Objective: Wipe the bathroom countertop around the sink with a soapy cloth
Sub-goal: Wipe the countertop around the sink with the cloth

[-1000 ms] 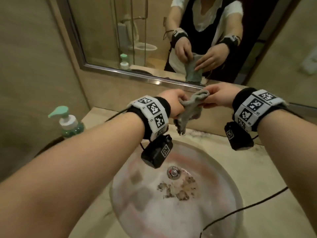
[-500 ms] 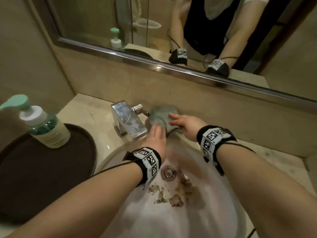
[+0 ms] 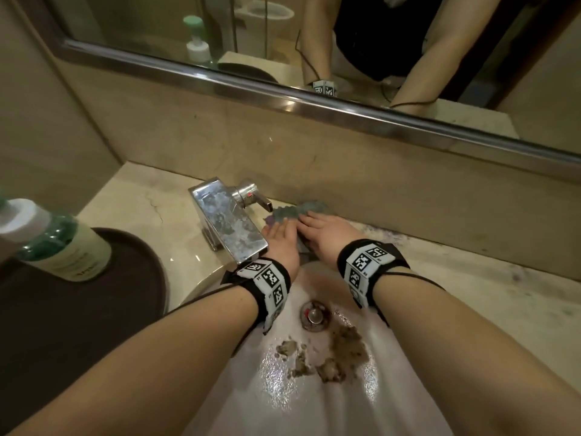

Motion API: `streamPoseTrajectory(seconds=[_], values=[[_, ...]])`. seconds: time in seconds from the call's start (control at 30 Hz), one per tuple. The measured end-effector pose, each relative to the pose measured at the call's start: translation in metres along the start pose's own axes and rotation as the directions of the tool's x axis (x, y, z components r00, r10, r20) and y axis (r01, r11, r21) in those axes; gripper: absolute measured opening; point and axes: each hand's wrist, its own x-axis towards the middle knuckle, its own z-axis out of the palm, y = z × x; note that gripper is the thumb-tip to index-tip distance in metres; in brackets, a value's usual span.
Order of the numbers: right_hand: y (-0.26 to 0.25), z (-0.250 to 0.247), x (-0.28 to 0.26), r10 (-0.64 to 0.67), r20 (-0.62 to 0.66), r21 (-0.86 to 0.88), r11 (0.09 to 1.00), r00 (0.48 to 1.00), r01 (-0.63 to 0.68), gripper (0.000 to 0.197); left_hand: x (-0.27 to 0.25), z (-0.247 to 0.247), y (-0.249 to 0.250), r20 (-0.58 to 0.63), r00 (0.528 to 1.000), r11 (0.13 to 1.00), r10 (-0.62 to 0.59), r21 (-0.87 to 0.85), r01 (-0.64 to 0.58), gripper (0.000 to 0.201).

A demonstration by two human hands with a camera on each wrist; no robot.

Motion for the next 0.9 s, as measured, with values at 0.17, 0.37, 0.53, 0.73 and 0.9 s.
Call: streamPoseTrajectory(seconds=[0.17,0.37,0.53,0.73,0.9], values=[[0.008,0.006,0.021,0.023,0.106,0.056,0.998,0.994,-0.029,0.065,0.007,0.001,-0.001,0.074,0.997,0.99,-0.019,0.142,0.008,0.07],[0.013,0.01,0.028,0.022,0.04,0.152,0.988,0.999,-0.028,0.052,0.013,0.004,-0.001,0.091,0.995,0.988,-0.045,0.152,0.031,0.066],[0.016,0.016,0.023,0.07,0.015,0.199,0.977,0.997,-0.071,0.05,0.02,0.009,0.002,0.072,0.997,0.987,-0.036,0.158,0.024,0.068],[0.021,0.019,0.021,0.105,-0.002,0.244,0.964,0.995,-0.101,0.051,0.024,0.01,0.002,0.038,0.999,0.987,0.009,0.163,-0.015,0.066],[0.025,0.021,0.013,0.155,0.0,0.259,0.954,0.988,-0.15,0.051,0.026,0.009,0.003,0.008,0.997,0.99,0.08,0.117,-0.081,0.067]])
